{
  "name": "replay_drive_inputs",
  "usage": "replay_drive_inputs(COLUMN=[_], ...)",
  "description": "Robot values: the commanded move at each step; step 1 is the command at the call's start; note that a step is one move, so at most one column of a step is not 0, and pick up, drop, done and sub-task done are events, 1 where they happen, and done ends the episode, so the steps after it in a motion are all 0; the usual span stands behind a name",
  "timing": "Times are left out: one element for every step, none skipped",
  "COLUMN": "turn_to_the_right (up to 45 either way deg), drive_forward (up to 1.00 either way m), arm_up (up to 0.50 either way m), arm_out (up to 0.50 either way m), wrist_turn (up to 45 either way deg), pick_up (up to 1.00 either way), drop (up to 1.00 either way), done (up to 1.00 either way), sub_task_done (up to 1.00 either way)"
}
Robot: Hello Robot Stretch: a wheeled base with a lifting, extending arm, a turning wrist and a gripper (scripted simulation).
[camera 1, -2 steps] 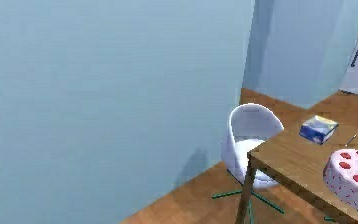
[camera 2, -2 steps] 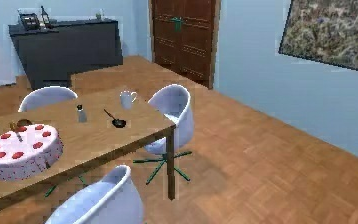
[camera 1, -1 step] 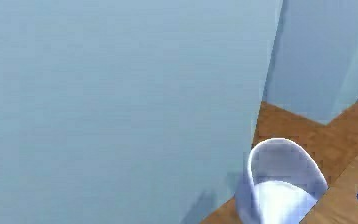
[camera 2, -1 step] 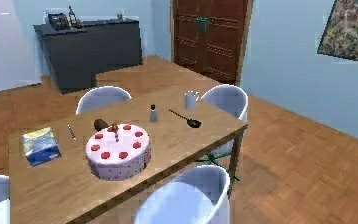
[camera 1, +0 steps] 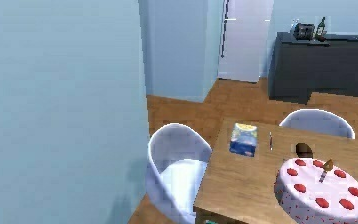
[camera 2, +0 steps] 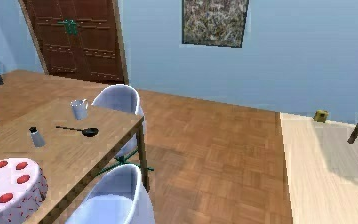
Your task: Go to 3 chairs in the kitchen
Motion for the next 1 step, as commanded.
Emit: replay_drive_inputs(turn_to_the_right=[0.0], drive_forward=[0.0], arm_up=[0.0], arm_out=[0.0], wrist_turn=[0.0], pick_up=[0.0], drop=[0.0], done=[1.0], sub_task_done=[0.0])
